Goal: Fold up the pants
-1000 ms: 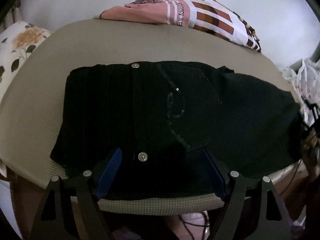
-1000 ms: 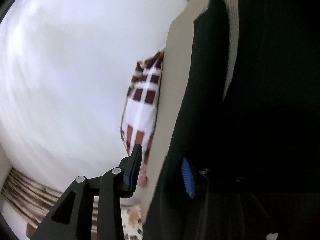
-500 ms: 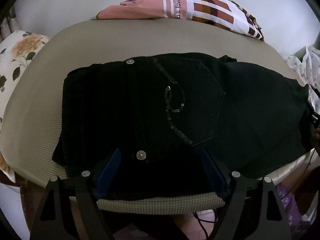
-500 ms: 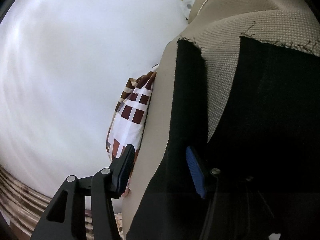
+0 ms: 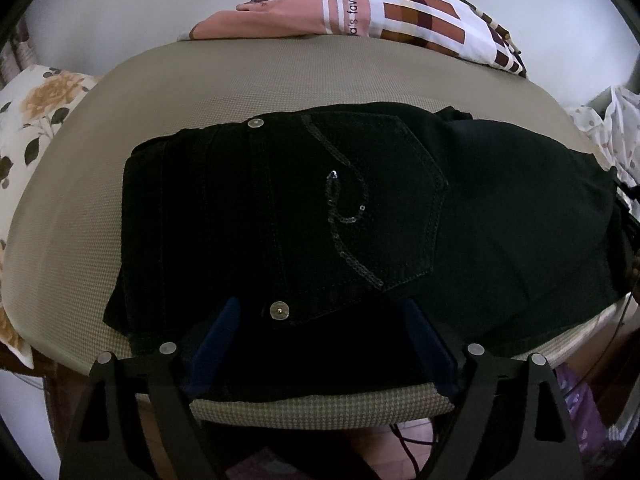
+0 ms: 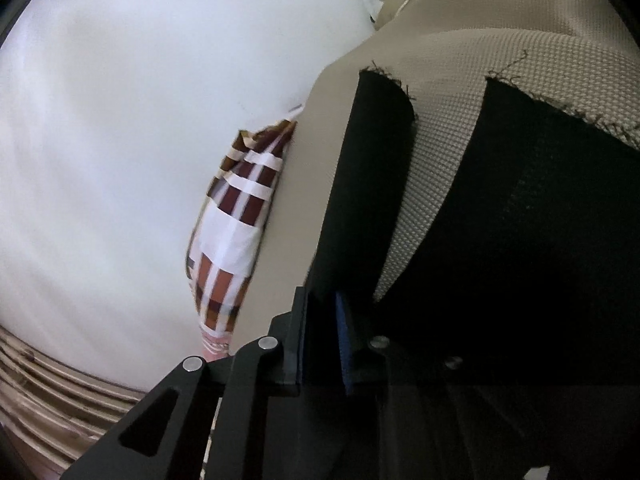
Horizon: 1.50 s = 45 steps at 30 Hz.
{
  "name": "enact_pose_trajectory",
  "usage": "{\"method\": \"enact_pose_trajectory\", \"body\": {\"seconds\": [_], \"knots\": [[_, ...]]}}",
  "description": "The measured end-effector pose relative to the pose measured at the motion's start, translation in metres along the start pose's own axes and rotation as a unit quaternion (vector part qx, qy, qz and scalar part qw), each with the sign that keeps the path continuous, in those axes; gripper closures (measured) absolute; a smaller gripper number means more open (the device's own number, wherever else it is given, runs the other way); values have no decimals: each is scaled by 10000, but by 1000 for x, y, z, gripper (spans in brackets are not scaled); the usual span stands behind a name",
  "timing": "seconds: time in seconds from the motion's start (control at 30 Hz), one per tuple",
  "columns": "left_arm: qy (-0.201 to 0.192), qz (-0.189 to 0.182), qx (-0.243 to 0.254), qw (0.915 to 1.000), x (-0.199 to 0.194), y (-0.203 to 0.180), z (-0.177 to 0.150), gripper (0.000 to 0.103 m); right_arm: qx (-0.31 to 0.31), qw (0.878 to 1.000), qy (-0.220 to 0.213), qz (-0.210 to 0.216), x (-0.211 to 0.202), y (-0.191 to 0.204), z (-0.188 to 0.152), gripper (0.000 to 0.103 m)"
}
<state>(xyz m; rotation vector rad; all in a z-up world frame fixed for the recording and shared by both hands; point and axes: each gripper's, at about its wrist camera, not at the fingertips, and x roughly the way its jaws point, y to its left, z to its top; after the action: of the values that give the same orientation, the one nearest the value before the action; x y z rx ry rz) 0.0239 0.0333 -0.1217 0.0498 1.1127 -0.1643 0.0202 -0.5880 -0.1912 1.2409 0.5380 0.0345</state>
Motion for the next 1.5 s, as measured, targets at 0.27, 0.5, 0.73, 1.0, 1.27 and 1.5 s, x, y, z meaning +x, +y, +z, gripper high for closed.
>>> {"method": "enact_pose_trajectory", "body": {"seconds": [0.27,0.5,0.73,1.0,1.27,1.5], "knots": [[-8,67,166,9998,4,-4,1,14,-111,9992,155,-348,4,1,1,96],[-57,26,309,9995,4,-3,-2,14,-95,9981,-316,-520,-73,32,-36,96],[-108,99,445,9989,7,-6,-5,14,440,9896,152,-1358,-88,-18,-64,93],[-123,152,509,9985,8,-8,-5,12,513,9972,-173,515,-99,-30,-48,87],[-120,157,477,9987,11,-9,-2,10,-1359,9890,-566,122,-117,65,-48,95],[-110,249,633,9976,17,-15,-1,5,-749,9923,-11,-986,-109,3,-52,96]]}}
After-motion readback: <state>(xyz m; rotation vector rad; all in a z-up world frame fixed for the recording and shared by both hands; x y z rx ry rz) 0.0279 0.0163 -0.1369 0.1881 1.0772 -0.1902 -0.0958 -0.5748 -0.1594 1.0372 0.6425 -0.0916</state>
